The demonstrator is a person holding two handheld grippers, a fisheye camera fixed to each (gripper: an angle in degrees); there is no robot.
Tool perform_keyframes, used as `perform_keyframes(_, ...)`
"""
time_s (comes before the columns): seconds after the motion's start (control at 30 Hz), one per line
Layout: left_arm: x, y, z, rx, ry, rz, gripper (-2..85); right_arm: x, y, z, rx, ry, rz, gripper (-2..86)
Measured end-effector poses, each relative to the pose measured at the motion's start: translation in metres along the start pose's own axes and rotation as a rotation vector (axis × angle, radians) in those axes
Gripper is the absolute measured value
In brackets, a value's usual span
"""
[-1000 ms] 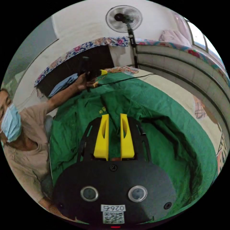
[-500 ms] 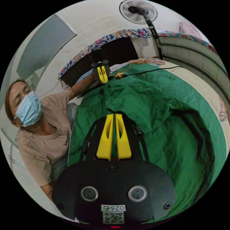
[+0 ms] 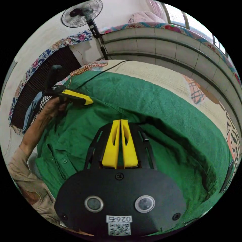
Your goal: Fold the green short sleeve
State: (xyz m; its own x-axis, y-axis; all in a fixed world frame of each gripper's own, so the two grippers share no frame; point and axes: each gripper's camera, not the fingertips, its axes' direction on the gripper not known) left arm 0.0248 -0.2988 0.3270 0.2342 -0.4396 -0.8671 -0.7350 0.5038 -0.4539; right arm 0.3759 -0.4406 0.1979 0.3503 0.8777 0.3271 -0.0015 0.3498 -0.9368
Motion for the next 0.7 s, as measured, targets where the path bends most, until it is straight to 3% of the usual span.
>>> perform_keyframes(0.1,0.06,0.039,-0.032,0.139,0.03,0.129,-1.0,-0.041,0.058,-0.039,0.04,-0.024,-0.115,-1.0)
perform_keyframes(0.2,0.116,0.093,-0.038,0.209,-0.123,0.115,-1.0,-0.084,0.127,-0.059,0.032,0.088,-0.171,-1.0)
perform_keyframes(0.3,0.151,0.111,0.006,-0.062,-0.267,0.167,-1.0,-0.112,0.166,-0.057,-0.132,0.239,-0.244,-1.0)
perform_keyframes(0.33,0.155,0.111,0.013,-0.117,-0.27,0.092,-1.0,-0.116,0.172,-0.062,-0.133,0.26,-0.242,-1.0)
perform_keyframes(0.4,0.173,0.116,-0.013,-0.017,-0.15,-0.003,-1.0,-0.13,0.203,-0.122,0.069,0.209,-0.196,-1.2)
perform_keyframes(0.43,0.201,0.126,-0.04,0.142,-0.063,0.03,-1.0,-0.134,0.214,-0.144,0.15,0.171,-0.194,-1.3)
perform_keyframes(0.5,0.252,0.143,-0.076,0.323,-0.068,0.09,-1.0,-0.145,0.257,-0.224,0.387,0.065,-0.182,-1.2)
perform_keyframes(0.63,0.373,0.178,-0.103,0.596,-0.014,0.421,-1.0,-0.156,0.33,-0.294,0.607,-0.048,-0.243,-1.0)
perform_keyframes(0.7,0.408,0.183,-0.095,0.622,0.109,0.498,-1.0,-0.15,0.386,-0.327,0.785,-0.14,-0.09,-0.9)
